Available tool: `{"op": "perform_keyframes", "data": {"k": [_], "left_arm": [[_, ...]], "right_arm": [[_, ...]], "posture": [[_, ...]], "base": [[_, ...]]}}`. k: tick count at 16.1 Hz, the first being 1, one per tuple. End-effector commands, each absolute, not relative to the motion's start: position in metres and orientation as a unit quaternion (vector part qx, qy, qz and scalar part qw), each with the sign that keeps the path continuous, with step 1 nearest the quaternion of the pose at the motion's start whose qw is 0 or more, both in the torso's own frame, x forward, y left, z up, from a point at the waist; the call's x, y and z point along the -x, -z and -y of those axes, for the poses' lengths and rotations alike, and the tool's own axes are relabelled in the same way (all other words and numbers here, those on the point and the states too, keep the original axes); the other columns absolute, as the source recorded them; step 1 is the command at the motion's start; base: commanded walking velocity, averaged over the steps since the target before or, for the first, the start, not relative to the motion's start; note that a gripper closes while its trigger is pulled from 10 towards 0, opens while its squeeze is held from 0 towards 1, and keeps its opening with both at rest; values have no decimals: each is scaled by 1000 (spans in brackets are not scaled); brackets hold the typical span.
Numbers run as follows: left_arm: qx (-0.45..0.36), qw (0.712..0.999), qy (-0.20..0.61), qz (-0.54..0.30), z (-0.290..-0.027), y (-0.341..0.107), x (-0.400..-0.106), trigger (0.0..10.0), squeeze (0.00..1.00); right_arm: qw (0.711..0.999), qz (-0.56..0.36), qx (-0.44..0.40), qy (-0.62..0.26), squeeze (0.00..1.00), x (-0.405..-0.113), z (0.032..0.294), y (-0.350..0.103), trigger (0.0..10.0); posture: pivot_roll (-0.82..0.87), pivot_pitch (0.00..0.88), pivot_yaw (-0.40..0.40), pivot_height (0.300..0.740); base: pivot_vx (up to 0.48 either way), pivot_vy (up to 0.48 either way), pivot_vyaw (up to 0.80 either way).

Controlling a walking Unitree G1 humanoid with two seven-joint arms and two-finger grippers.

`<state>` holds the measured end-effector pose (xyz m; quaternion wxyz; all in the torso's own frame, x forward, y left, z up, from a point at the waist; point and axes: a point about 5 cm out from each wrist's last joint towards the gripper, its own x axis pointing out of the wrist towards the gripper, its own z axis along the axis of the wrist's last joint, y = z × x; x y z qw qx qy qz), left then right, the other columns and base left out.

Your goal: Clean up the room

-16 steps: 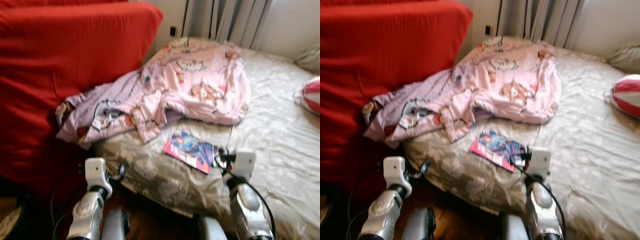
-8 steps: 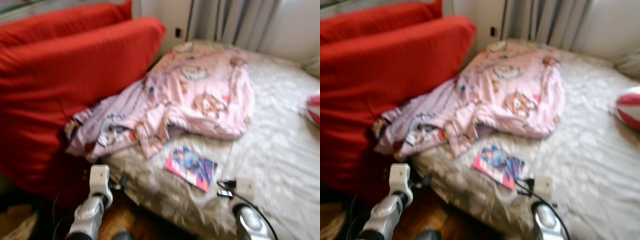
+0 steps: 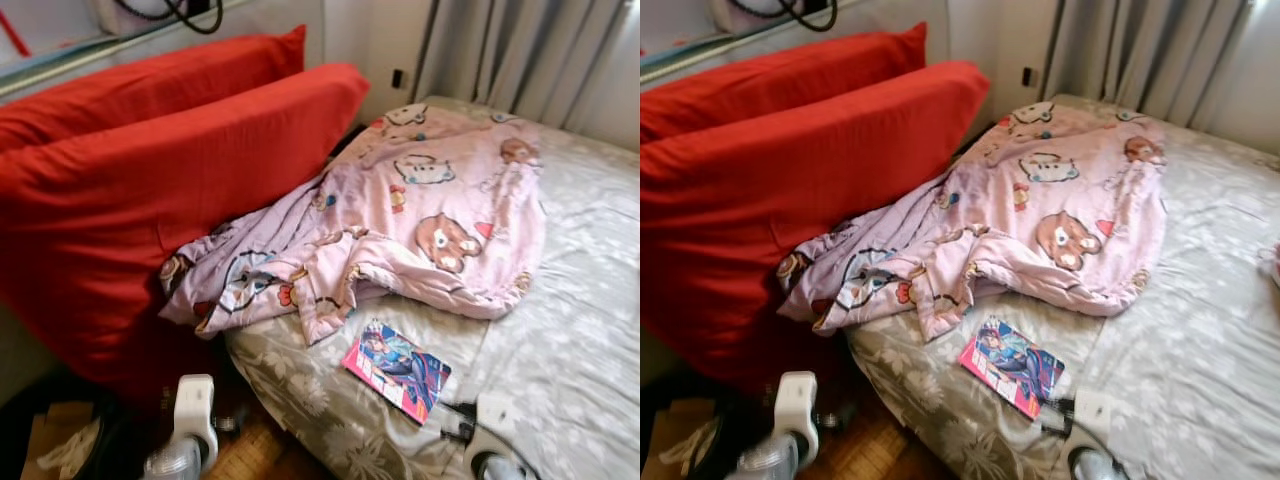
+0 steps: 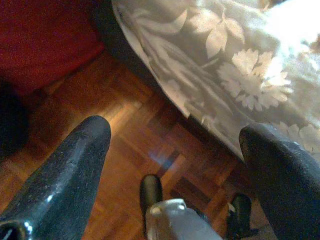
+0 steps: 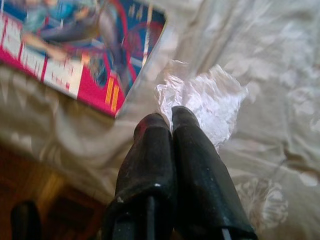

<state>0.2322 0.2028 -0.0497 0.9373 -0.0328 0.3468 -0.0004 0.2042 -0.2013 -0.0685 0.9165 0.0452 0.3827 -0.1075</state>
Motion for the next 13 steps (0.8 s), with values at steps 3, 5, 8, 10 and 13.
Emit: {"op": "perform_keyframes", "data": {"k": [3, 5, 8, 10, 13], "left_arm": [[42, 929, -22, -367, -203, 59, -220, 10000, 0], [43, 928, -33, -370, -205, 60, -217, 10000, 0], [39, 924, -52, -378, -212, 62, -211, 10000, 0], [38, 921, -53, -383, -213, 65, -206, 10000, 0], [39, 919, -53, -389, -213, 67, -203, 10000, 0]], "right_arm": [[910, -405, -28, 79, 0, -190, 185, 78, 10000], [907, -414, -15, 75, 0, -183, 188, 81, 10000], [906, -417, -14, 71, 0, -181, 189, 82, 10000], [906, -417, -16, 72, 0, -181, 187, 83, 10000], [907, -417, -14, 61, 0, -182, 181, 83, 10000]], "posture": [[43, 27, -19, 735], [44, 17, -23, 735], [48, 8, -19, 735], [43, 0, -14, 735], [44, 0, -8, 735]], "base": [[0, 0, 142], [0, 0, 713], [0, 0, 800], [0, 0, 800], [0, 0, 800]]}}
